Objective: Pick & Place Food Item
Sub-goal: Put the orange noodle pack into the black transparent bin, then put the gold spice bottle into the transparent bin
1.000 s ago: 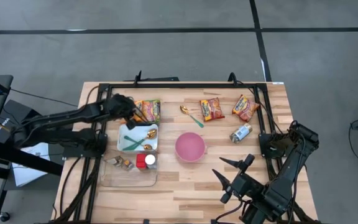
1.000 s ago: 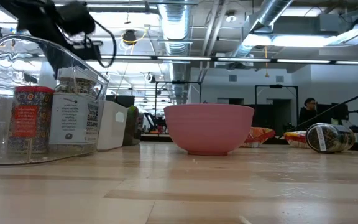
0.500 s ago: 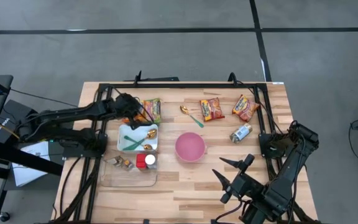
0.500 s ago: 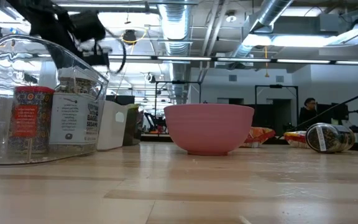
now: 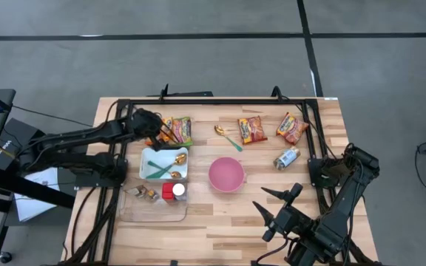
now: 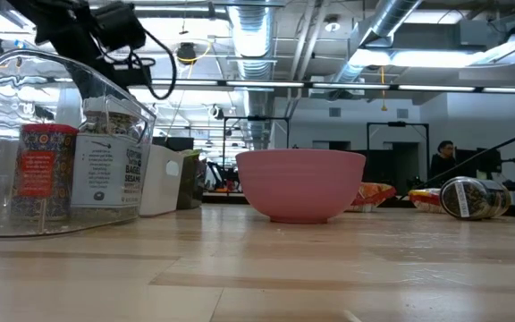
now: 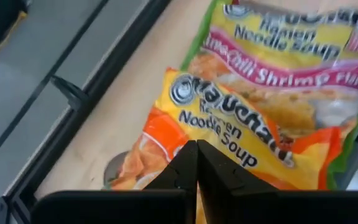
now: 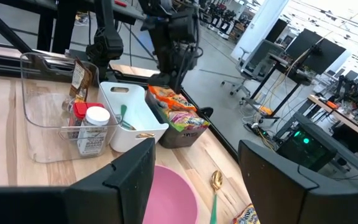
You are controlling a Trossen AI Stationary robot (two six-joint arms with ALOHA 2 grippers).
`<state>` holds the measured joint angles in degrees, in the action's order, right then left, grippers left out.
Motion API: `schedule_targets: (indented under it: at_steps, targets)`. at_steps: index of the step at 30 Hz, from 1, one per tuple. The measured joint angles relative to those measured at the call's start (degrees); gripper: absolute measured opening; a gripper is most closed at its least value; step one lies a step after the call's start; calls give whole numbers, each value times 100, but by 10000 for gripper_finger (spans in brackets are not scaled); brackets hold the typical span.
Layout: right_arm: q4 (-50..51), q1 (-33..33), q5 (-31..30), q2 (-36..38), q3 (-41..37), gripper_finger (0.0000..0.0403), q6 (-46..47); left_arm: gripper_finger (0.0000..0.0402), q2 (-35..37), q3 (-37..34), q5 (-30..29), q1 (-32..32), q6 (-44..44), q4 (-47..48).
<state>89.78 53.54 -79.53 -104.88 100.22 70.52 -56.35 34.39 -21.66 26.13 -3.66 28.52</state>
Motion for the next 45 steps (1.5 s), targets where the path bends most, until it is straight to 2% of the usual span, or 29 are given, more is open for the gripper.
schedule_targets:
  at_steps: [6,10,15,22,24,25,30,32,33,35,38,45]
  targets:
    - [11,0,5,0,0,224,-2,1,-593,0,-8,0,-22,135]
    - [20,4,20,0,0,224,-2,1,-700,4,-44,-2,-42,312]
    - [20,7,20,0,0,224,-2,1,-271,0,-61,0,-51,330]
    - [22,7,17,0,0,224,-22,13,947,-2,-3,-61,-53,82]
    - [23,7,17,0,0,224,-22,18,1341,-2,399,-135,-51,-128]
    - [22,7,17,0,0,224,-23,21,1530,-1,779,-186,-49,-284]
    - [22,6,73,72,0,224,-43,36,2050,-2,3827,-638,36,-1752]
    - [26,0,176,116,0,224,-17,43,2067,-2,4586,-1015,202,-2522]
    - [24,-10,227,124,0,224,-15,46,2042,-2,4701,-1235,245,-2914]
    - [22,-11,377,136,0,224,7,54,1884,-2,4719,-1785,164,-3570]
    - [24,-4,534,155,0,224,131,65,1487,-2,4565,-2683,-403,-4242]
    - [24,8,718,153,0,224,196,98,-233,-2,2906,-4632,-2243,-5933]
